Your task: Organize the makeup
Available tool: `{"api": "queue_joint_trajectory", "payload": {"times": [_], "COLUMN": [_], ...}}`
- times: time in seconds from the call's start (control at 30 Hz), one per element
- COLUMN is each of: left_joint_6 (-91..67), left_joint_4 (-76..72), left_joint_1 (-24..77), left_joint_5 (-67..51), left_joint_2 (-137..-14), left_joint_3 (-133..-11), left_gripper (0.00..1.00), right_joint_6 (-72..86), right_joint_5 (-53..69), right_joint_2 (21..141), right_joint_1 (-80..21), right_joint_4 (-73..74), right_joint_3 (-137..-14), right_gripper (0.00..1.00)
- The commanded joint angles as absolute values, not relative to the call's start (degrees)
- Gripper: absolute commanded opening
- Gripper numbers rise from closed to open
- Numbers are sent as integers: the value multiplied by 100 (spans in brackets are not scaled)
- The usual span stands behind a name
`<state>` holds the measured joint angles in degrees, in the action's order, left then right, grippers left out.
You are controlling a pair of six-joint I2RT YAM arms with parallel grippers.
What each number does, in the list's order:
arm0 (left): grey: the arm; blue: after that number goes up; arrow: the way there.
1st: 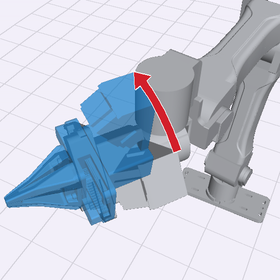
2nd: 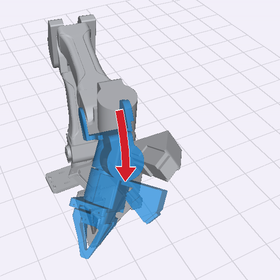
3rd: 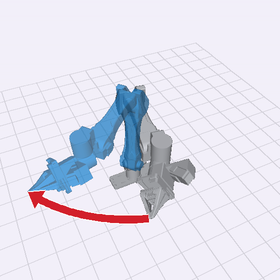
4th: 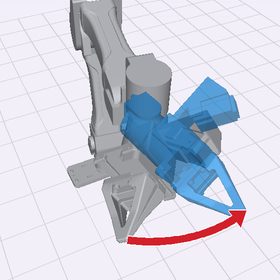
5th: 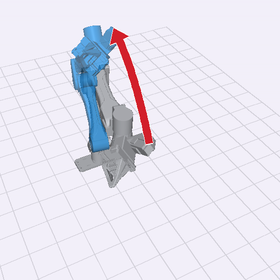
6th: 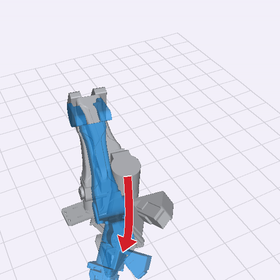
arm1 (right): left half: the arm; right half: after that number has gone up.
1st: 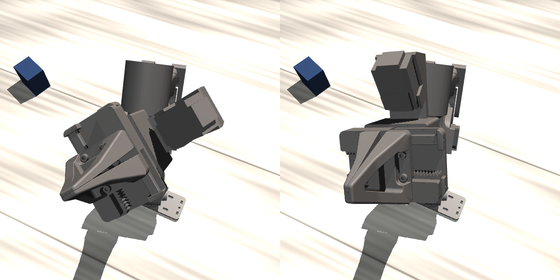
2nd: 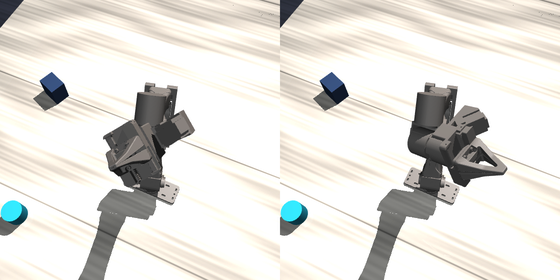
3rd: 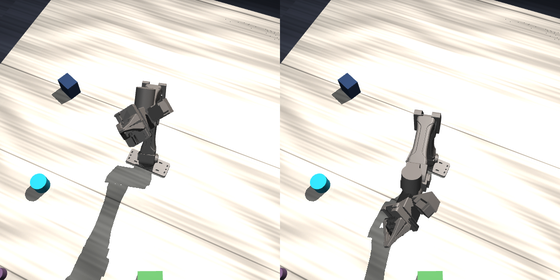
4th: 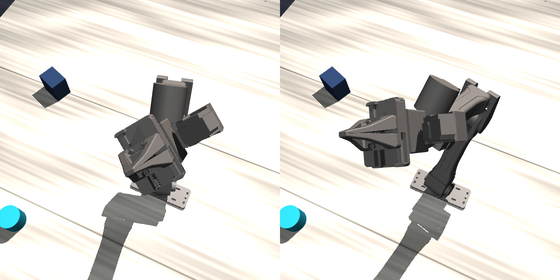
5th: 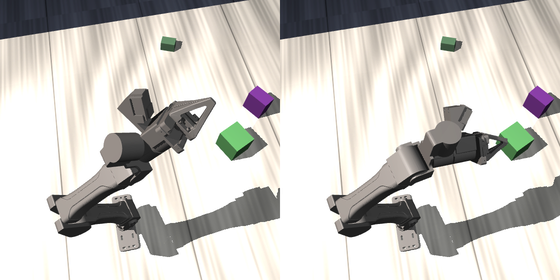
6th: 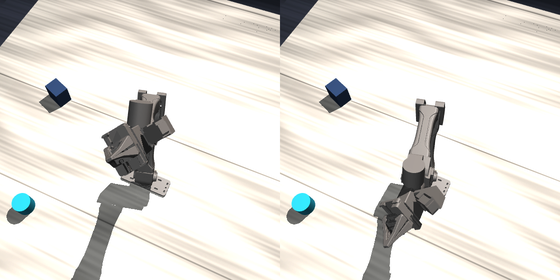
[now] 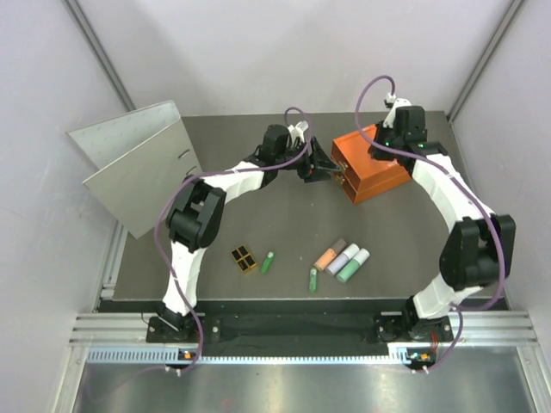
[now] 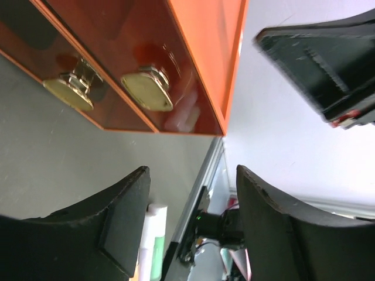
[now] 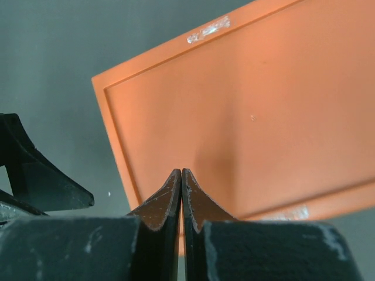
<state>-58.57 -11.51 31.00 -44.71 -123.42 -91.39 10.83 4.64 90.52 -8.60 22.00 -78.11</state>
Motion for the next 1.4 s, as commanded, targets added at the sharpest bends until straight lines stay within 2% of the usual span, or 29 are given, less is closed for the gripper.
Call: {"api": "queue_joint_trajectory", "payload": {"times": [0.0,0.4,0.73,0.8,0.83,0.97,1.37], "left_joint_6": [-6696,-7215,-7180,-7286,-7312,-7286,-7497], "left_joint_4": [-2460,-2952,-2531,-2505,-2444,-2250,-2619], "left_joint_1": [3094,3094,3076,3076,3076,3067,3138], "left_joint_5": [-4614,-4439,-4280,-4367,-4412,-4395,-4447], "left_joint_2": [-12646,-13332,-13702,-13895,-13965,-14150,-14186], "left_joint_3": [-9272,-9686,-10362,-10651,-10757,-11056,-10863], "left_gripper": [64,63,61,59,55,52,53], "right_joint_6": [1318,1222,1213,1204,1204,1125,1169], "right_joint_5": [1229,1512,1679,1722,1731,1714,1793], "right_joint_2": [9474,9694,9747,9764,9773,9817,9870], "right_joint_1": [-712,-633,-615,-624,-615,-598,-554], "right_joint_4": [2206,2285,2320,2329,2347,2443,2452], "right_joint_3": [-8121,-8095,-8042,-8033,-8042,-8121,-8147], "right_gripper": [0,0,0,0,0,0,0]}}
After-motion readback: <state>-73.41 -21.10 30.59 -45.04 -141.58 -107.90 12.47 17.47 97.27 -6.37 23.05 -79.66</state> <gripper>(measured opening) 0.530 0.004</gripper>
